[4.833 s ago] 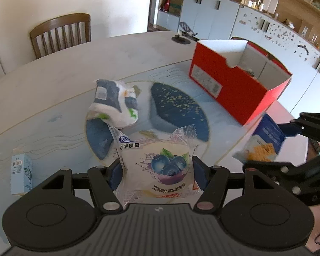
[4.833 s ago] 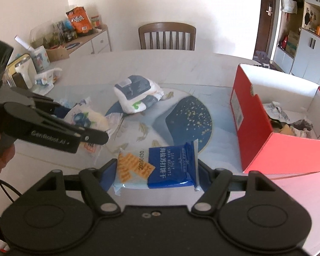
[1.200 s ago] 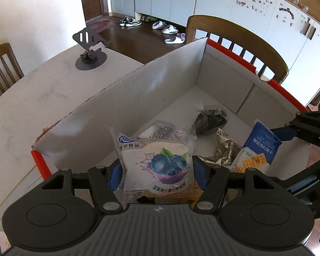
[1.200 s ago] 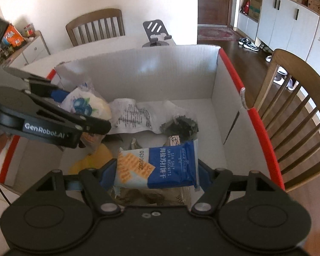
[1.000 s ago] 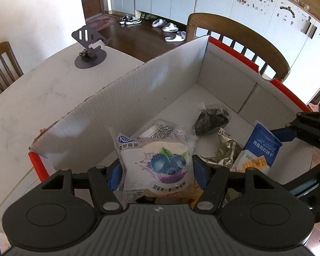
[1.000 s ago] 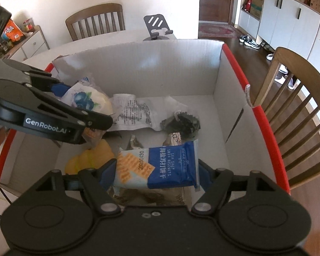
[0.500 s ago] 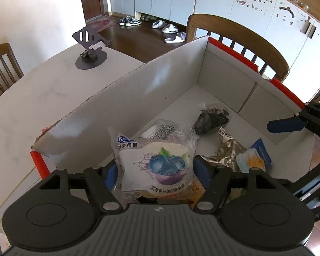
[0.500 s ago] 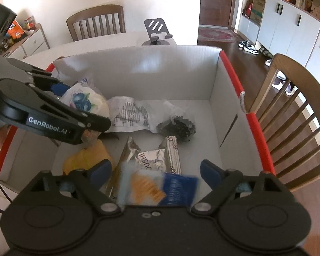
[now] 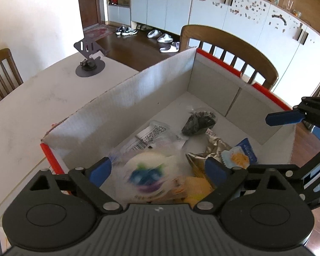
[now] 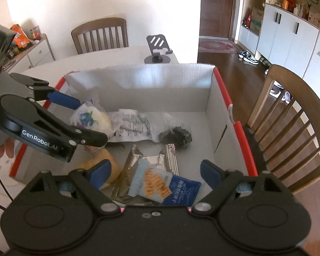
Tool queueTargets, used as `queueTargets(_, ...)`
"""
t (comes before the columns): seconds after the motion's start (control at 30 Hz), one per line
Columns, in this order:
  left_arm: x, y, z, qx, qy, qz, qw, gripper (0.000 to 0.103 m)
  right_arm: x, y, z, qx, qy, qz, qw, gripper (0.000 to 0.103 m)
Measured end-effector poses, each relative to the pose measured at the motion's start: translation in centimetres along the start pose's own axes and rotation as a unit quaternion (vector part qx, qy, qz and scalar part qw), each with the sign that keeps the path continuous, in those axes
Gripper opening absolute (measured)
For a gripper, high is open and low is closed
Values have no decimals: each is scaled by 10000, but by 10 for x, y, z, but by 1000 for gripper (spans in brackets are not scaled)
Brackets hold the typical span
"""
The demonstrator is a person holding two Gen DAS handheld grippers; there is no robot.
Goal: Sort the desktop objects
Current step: 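Open both grippers to drop the two packets into the box, then withdraw both grippers from the box toward the remaining items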
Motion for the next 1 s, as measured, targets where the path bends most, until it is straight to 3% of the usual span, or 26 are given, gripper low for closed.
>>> queueTargets(0.57,7,57,-21,122,101,-391,9991,95,-8,45,12,-78,78,-484,9988,90)
queueTargets(1.0,26,106,-14,69,239,-758,9968,95,-1,76,33,-177,12,-647,9977,90)
Point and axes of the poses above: each gripper's, at about its wrist camera, not at the fingertips, and y roughly against the way its jaws point, z to its left, x to its underside, the point moved 10 cm from there along -y, roughly the way its jaws point, and after that the axes turned 1 degree about -x, right-handed, at the moved point
